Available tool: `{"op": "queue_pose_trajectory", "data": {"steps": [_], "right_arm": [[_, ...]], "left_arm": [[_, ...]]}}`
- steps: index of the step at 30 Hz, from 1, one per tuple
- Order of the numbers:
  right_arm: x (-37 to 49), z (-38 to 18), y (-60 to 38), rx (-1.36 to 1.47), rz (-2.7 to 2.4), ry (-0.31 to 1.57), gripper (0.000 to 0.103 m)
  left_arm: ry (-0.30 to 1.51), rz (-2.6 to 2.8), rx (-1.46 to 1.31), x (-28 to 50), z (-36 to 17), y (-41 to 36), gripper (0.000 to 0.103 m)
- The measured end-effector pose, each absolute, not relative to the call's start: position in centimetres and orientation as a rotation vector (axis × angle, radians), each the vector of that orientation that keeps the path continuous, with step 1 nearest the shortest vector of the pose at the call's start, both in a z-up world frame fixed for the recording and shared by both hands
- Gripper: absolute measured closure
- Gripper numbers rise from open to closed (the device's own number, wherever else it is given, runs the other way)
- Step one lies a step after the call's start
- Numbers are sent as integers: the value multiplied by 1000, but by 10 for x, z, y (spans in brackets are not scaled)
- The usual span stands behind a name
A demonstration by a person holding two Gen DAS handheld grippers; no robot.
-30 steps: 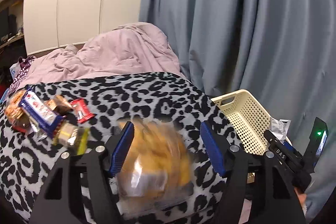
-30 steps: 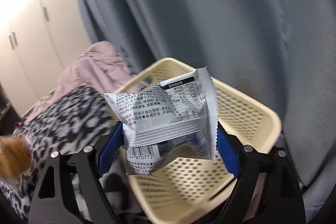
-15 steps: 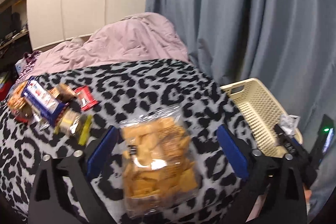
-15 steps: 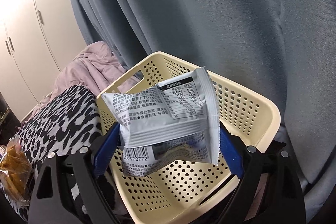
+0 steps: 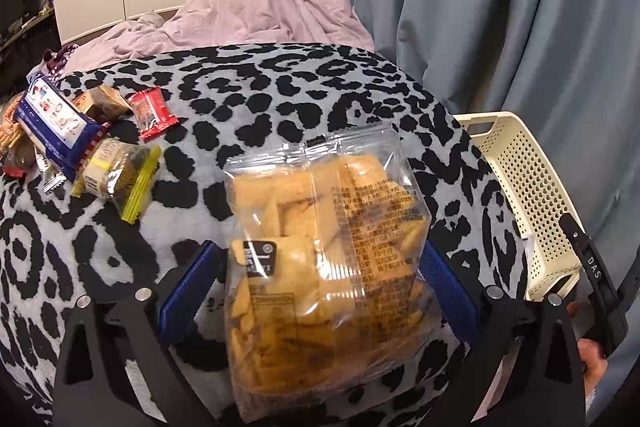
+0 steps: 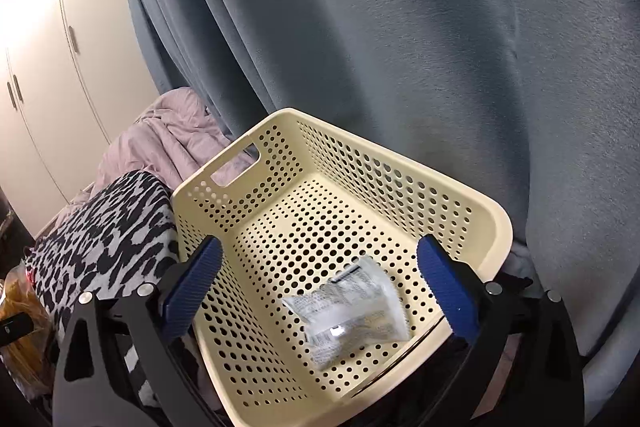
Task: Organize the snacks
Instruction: 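Lower the orange cracker bag into the basket and open the left tool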
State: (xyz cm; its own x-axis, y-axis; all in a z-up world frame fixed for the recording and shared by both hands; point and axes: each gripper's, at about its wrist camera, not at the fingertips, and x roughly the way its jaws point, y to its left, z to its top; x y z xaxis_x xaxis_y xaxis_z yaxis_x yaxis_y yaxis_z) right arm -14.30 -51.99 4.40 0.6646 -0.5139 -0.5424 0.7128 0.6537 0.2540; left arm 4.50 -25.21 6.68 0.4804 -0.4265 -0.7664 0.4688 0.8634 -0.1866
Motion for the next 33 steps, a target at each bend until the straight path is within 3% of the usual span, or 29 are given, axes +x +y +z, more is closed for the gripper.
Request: {"op": "queue_pose_trajectory", "data": {"steps": [6,21,33], "right_arm": [[-149,43,-524,503,-730,434,4],[-163,42,-527,467,-762,441,4],[-174,41,-529,442,-777,449,4]], "left_arm": [[875,-560,80,40,74,-260,20],[700,-738,145,17,125,-335,21],[791,-946,198,25,113,-449,21]]}}
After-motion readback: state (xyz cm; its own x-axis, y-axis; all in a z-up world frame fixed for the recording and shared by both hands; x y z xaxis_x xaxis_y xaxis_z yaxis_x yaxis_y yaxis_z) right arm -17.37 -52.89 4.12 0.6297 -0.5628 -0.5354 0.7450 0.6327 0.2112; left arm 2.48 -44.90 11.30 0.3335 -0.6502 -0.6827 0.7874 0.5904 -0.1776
